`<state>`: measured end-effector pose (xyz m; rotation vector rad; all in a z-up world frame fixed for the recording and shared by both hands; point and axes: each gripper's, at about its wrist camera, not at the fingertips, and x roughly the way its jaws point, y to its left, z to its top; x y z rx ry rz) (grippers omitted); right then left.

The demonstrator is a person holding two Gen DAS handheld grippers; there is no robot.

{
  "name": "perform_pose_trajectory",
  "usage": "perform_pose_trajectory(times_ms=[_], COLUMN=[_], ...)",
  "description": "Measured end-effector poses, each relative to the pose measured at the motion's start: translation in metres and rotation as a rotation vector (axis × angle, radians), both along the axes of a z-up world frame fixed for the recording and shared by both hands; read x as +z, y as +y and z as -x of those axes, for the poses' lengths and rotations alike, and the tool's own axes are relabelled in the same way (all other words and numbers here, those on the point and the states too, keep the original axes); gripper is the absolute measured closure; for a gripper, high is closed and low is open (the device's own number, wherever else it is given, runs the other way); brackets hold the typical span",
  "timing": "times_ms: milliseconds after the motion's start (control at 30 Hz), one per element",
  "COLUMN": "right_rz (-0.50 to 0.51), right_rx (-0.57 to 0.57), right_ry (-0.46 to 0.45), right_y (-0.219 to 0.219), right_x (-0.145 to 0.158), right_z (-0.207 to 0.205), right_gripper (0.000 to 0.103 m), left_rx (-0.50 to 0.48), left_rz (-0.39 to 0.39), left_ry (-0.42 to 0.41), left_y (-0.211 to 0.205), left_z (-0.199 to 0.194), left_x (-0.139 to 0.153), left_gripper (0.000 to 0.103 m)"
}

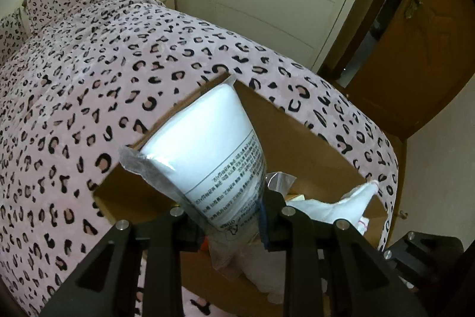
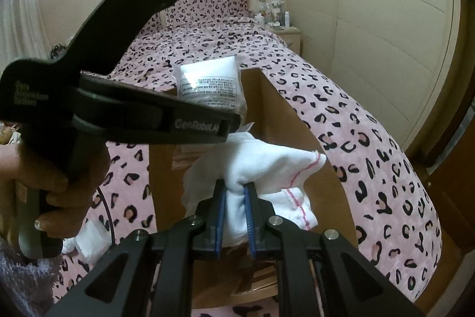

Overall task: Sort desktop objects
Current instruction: 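Lower the white packet and socks into the box and open both tools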

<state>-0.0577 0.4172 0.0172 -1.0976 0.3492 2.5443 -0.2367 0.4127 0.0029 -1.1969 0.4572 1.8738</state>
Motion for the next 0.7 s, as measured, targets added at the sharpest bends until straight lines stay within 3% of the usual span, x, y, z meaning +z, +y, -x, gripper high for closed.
perform_pose_trajectory(times_ms=[333, 700], right_rz=[0.016, 0.041], right_rx=[-0.009, -0.017], right_ry=[-0.042, -0.069], right_y=[0.007, 0.013], right_x=[-0.016, -0.033], right_z=[0.003, 0.010], right_gripper=[0.091, 0.090], left_rx=[0.002, 0.011], left_rz=[0.028, 0.056], left_ry=[-0.045, -0.048], left_y=[0.007, 0.007], left_z=[0.001, 0.009], left_x=[-0.034, -0.051], left_gripper=[0.075, 0.074])
